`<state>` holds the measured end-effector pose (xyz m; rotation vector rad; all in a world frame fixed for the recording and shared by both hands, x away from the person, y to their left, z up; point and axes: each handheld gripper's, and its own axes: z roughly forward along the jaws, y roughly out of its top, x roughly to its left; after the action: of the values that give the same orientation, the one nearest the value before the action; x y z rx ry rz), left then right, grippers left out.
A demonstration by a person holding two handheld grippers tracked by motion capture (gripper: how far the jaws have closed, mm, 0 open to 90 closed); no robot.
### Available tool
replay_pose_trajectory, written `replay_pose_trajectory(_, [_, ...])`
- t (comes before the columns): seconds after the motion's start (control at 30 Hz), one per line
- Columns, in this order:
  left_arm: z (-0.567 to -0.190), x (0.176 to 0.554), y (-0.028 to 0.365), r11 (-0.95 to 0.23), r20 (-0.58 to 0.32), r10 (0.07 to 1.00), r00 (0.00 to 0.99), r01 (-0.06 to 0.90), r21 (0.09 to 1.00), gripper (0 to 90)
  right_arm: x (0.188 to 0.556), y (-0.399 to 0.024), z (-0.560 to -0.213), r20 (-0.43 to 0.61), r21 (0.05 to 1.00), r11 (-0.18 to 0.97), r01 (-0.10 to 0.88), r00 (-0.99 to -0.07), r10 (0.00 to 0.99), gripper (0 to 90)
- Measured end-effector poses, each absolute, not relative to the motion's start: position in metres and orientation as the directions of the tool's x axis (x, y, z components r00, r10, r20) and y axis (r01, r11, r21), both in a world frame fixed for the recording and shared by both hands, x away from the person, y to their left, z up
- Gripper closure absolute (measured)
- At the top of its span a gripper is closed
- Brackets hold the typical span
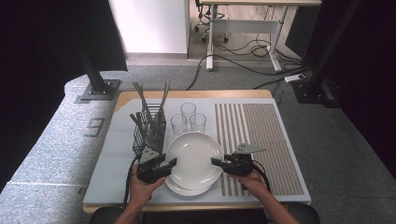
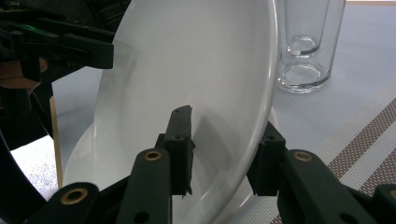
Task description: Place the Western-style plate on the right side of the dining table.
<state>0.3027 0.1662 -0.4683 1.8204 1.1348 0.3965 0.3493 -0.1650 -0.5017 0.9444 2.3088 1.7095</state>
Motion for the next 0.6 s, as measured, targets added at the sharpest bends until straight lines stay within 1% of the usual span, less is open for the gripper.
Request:
replay_pose_trajectory(0.27, [-0.4647, 0.3001, 0.1654, -0.151, -0.176, 0.821, 0.543, 0.504, 0.850, 50.7, 0.3463, -0.1635, -0.4985, 0.238, 0.908, 0.177, 0.381, -0.814, 0.530, 66.4])
replay_pose_trajectory(0.6, [-0.4614, 0.2973, 0.1658, -0.152, -0.166, 0.809, 0.564, 0.474, 0.868, 49.1, 0.3415, -0.1665, -0.4920, 0.207, 0.925, 0.172, 0.337, -0.831, 0.516, 71.6])
